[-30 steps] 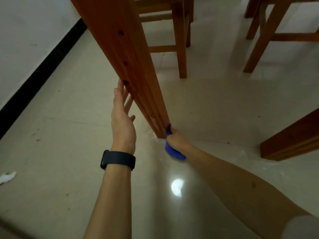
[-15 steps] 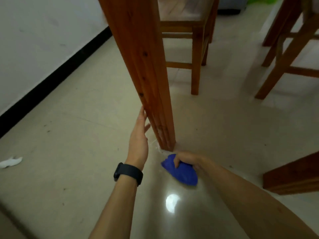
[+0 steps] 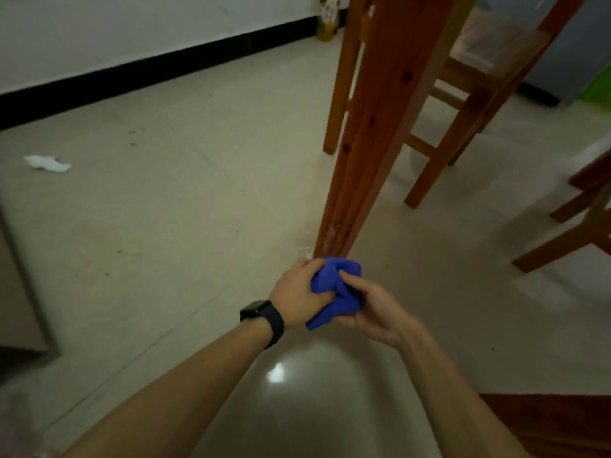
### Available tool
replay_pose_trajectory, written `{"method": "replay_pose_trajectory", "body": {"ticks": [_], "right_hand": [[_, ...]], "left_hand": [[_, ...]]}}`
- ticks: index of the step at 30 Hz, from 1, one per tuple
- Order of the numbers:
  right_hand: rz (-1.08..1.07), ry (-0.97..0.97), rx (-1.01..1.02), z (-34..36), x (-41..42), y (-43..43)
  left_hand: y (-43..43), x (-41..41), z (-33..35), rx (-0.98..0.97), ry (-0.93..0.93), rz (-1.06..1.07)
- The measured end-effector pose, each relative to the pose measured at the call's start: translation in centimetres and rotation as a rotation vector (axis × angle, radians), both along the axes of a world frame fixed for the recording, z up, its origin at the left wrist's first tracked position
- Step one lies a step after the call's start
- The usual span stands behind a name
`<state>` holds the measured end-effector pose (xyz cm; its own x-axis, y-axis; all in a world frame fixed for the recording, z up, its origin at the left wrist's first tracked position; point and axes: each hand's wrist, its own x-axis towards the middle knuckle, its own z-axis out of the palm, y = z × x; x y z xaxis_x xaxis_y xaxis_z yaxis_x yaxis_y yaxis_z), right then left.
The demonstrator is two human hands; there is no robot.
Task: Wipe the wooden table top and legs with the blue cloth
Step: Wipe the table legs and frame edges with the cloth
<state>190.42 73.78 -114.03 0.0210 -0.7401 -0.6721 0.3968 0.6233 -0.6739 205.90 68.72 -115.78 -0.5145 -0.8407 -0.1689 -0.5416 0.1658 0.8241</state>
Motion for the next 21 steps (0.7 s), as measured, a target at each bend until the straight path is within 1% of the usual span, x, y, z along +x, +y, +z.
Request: {"method": "replay_pose_trajectory", "body": {"ticks": [2, 3, 5, 7, 10, 12, 13, 14, 16, 17, 18, 19, 21], "right_hand": [[0.089, 0.169, -0.036, 2.2, -0.9, 0.0], [0.079, 0.228, -0.084, 3.3, -1.6, -0.1], [-0.012, 0.344, -0.198, 5.1, -2.9, -0.5], [-0.081, 0.529, -0.299, 6.4, -3.7, -1.0], [-0.108, 0.796, -0.446, 7.2, -2.6, -2.1], [-0.126, 0.890, -0.554, 7.7, -1.1, -3.3], [-0.139, 0.915, -0.607, 8.0, -0.6, -4.0], [-0.138, 0.947, -0.647, 8.3, -0.3, -4.8], [-0.078, 0.998, -0.665, 8.5, -0.2, -6.5], [-0.041, 0.974, -0.643, 8.2, -0.3, -7.2], [-0.016, 0.931, -0.609, 7.5, -0.4, -7.6], [0.000, 0.911, -0.581, 6.6, -0.3, -7.8], [0.006, 0.937, -0.573, 4.7, -0.1, -8.0]], "left_hand": [[-0.7, 0.6, -0.4, -0.054, 0.069, 0.121], [-1.1, 0.9, -0.4, -0.078, 0.125, 0.228], [-2.3, 1.2, -0.5, -0.145, 0.234, 0.450], [-3.3, 0.4, 0.1, -0.220, 0.312, 0.571], [-3.7, -3.0, 2.3, -0.346, 0.419, 0.559], [-2.9, -5.5, 2.1, -0.388, 0.364, 0.505], [-2.4, -6.2, 1.3, -0.358, 0.319, 0.486], [-1.9, -6.7, -1.0, -0.267, 0.315, 0.467], [0.0, -6.2, -4.2, 0.093, 0.326, 0.434], [1.1, -5.7, -6.2, 0.199, 0.237, 0.361], [2.3, -5.2, -7.6, 0.247, 0.164, 0.252], [3.2, -4.6, -8.9, 0.287, 0.089, 0.191], [3.8, -4.1, -10.7, 0.200, 0.119, 0.267]]}}
